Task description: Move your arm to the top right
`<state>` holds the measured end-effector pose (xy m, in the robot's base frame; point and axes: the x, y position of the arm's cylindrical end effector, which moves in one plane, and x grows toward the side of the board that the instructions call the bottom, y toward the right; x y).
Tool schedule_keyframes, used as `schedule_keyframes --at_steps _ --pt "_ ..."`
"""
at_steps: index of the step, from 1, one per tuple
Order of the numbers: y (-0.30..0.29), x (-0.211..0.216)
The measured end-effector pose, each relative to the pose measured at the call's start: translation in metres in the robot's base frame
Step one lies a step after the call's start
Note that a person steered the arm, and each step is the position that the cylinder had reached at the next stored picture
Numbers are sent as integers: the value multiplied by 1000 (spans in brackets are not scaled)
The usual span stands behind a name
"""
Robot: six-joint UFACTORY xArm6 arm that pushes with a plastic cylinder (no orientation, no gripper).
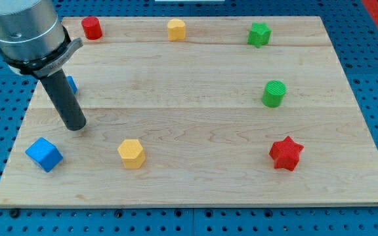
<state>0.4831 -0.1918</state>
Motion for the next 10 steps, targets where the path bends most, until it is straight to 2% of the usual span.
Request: schedule_keyframes --at_steps 1,3,4,5,6,8,9,10 --pt "7 -11" --pt "89 -27" --pt "138 -68" --pt "183 -133" --pt "229 -172" --pt "313 -135" --pt "386 -186" --pt "430 -249"
